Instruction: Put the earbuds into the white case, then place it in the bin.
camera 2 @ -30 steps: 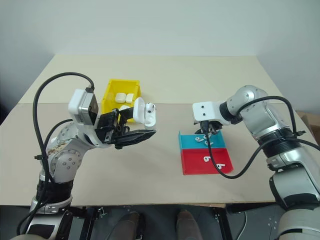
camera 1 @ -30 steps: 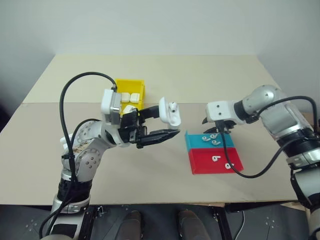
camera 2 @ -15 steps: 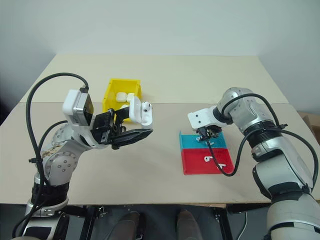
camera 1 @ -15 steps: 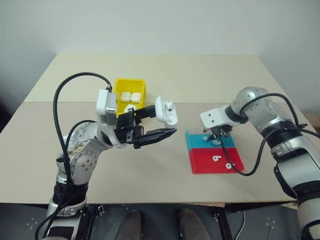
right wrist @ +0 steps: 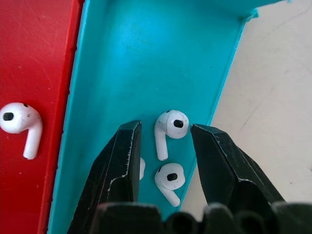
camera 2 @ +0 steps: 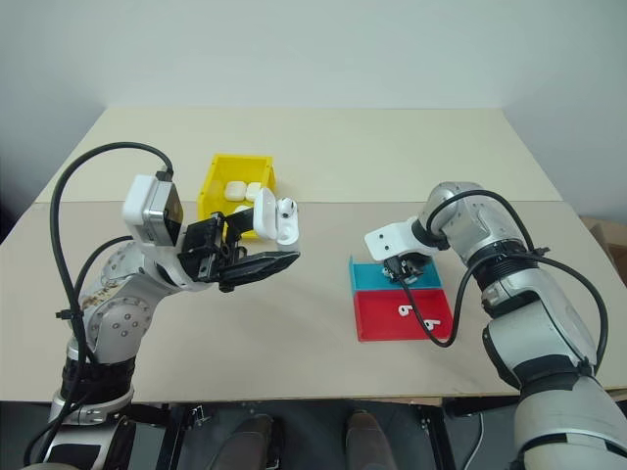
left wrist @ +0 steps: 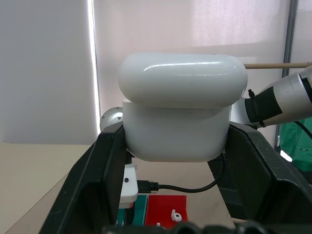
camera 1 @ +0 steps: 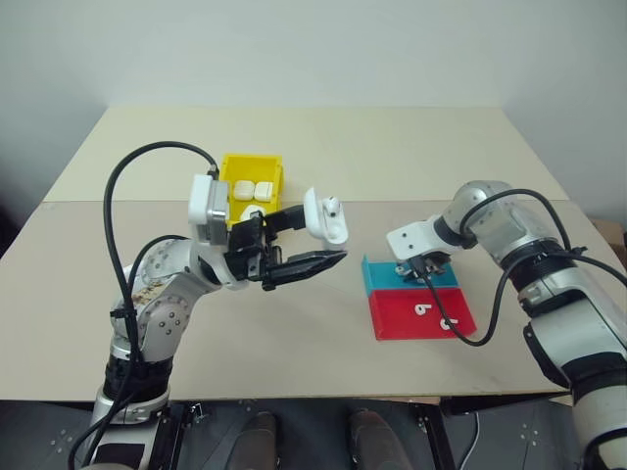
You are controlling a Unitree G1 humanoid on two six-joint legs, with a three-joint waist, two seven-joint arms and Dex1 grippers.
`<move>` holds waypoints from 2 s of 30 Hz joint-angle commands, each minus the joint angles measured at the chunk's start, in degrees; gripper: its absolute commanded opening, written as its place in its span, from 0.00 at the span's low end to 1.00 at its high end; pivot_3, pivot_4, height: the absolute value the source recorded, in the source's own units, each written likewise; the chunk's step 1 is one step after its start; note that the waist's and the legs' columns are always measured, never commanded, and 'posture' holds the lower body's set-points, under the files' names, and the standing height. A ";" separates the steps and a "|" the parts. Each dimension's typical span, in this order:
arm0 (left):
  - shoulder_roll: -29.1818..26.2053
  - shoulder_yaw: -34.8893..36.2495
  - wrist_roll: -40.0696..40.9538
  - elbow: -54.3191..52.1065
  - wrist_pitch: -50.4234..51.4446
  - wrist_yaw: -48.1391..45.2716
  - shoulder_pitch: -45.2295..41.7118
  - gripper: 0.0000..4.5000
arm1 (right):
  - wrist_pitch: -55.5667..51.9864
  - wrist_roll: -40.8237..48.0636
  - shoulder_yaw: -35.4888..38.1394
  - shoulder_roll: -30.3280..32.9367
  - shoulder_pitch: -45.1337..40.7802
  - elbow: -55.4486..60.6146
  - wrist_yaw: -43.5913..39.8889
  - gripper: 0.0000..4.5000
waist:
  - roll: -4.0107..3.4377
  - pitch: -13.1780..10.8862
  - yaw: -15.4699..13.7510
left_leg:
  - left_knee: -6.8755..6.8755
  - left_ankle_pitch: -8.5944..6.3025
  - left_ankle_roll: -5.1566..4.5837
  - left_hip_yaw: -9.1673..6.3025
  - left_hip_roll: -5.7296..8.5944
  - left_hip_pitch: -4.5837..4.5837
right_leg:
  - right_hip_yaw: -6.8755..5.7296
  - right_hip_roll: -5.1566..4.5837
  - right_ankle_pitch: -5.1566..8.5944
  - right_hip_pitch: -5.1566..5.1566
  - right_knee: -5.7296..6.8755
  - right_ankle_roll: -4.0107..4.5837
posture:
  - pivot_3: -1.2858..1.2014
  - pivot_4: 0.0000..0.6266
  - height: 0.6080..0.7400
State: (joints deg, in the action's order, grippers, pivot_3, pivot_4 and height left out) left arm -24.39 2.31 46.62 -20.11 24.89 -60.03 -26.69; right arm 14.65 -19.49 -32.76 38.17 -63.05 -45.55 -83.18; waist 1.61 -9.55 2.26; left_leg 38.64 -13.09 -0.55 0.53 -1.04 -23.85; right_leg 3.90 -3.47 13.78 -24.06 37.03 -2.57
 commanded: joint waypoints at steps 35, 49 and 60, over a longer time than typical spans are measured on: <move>-1.16 0.61 1.18 -1.47 -0.80 -0.55 -0.27 0.61 | -46.16 36.18 37.08 3.56 21.48 43.31 5.17 0.14 | -0.02 0.01 -1.12 | 0.00 0.00 0.00 -0.10 -0.01 0.03 | 0.00 0.00 -0.01 0.04 0.05 0.01 | 0.52 0.24 1.00; 0.10 -2.04 0.39 4.40 -0.35 -3.88 -4.95 0.61 | -76.26 94.94 60.26 -8.16 32.51 80.16 49.07 0.14 | -0.02 0.01 -1.34 | 0.02 0.00 -0.01 -0.11 0.02 0.00 | -0.02 0.03 0.02 0.09 -0.01 -0.03 | 0.52 0.24 1.00; 1.20 -3.39 -0.62 5.18 -0.50 -4.23 -5.14 0.61 | -69.75 106.20 52.70 -4.81 32.44 82.44 59.21 0.14 | -0.02 0.01 -1.21 | 0.03 0.00 -0.01 -0.08 0.01 -0.04 | -0.02 0.06 0.03 0.08 -0.05 -0.05 | 0.52 0.24 1.00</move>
State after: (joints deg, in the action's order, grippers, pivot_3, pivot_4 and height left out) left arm -23.39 -1.16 45.82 -14.01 24.93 -63.99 -31.12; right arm -57.47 84.65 19.96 32.56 -30.29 35.15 -24.45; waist 1.59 -9.54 1.04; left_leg 38.66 -13.09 -0.57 0.45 -1.03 -23.89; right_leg 3.89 -3.41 13.81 -23.98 36.98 -2.62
